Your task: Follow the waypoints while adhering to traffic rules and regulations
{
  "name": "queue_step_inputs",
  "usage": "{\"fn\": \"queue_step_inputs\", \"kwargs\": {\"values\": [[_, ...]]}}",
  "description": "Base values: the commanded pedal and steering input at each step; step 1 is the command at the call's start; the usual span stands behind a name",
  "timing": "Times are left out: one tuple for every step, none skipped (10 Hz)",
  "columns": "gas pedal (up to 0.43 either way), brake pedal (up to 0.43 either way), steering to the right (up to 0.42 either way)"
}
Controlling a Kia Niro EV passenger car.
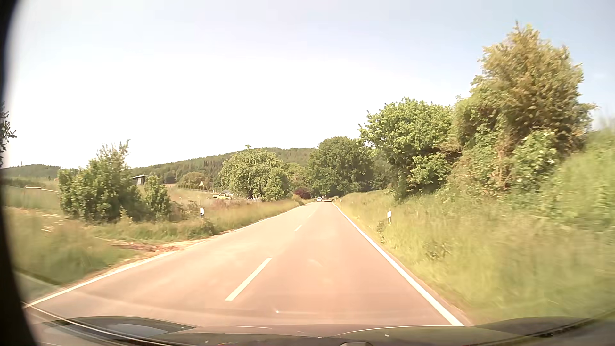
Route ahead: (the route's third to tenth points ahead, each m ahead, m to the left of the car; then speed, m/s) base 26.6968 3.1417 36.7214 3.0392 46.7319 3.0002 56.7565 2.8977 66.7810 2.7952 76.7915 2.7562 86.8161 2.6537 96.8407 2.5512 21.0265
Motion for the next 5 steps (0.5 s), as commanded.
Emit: {"fn": "queue_step_inputs", "kwargs": {"values": [[0.299,0.000,-0.001],[0.299,0.000,-0.001],[0.311,0.000,-0.001],[0.311,0.000,-0.001],[0.311,0.000,-0.001]]}}
